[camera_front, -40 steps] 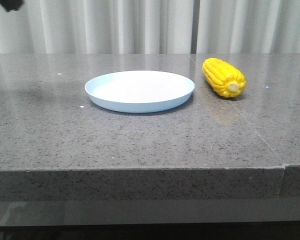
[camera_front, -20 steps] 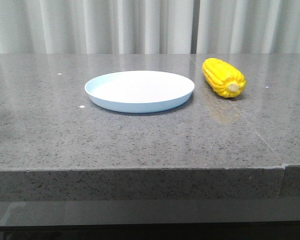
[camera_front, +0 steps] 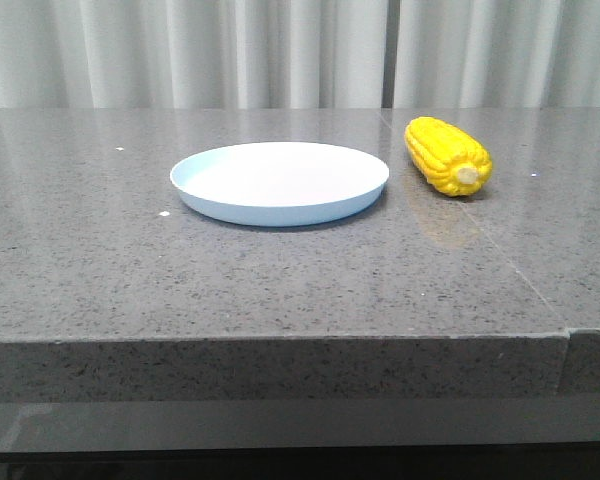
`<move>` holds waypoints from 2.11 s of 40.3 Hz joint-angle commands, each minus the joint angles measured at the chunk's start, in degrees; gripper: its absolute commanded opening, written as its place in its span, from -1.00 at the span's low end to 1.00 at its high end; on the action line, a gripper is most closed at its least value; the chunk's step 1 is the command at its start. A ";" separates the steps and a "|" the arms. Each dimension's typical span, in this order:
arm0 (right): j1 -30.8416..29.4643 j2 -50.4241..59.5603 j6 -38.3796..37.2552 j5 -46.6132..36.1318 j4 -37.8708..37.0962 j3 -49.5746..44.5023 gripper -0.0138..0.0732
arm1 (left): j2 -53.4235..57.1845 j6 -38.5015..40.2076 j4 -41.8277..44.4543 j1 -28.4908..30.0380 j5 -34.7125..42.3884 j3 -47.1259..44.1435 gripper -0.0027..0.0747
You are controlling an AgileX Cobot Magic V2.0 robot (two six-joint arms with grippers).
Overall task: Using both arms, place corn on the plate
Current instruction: 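Lift the left gripper away from the plate and retract, then lower the open right gripper around the yellow corn cob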
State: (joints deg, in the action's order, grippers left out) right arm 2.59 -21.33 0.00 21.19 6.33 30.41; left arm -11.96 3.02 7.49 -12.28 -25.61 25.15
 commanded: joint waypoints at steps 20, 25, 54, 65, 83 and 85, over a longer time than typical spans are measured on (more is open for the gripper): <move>-0.30 -9.06 0.63 -2.72 0.67 4.44 0.80 | 7.83 -0.27 -0.12 0.12 4.68 -0.72 -0.98; -0.30 -19.86 0.63 0.04 1.02 10.01 0.80 | 7.83 -0.27 -0.12 0.12 4.68 -0.72 -0.98; 7.85 -70.46 0.63 15.27 9.73 46.70 0.80 | 7.83 -0.27 -0.12 0.12 4.68 -0.72 -0.98; 8.25 -80.13 0.63 17.84 9.83 55.28 0.80 | 7.83 -0.27 -0.12 0.12 4.68 -0.72 -0.98; 8.25 -80.20 0.63 16.68 11.29 55.83 -0.61 | 7.83 -0.27 -0.12 0.12 4.68 -0.72 -0.98; 8.25 -79.44 0.63 16.62 11.47 55.83 -0.68 | 7.83 -0.27 -0.12 0.12 4.68 -0.72 -0.98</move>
State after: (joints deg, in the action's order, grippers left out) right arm 10.75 -104.81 0.00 40.86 16.54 84.38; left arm -3.53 2.79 7.49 -12.28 -25.56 23.03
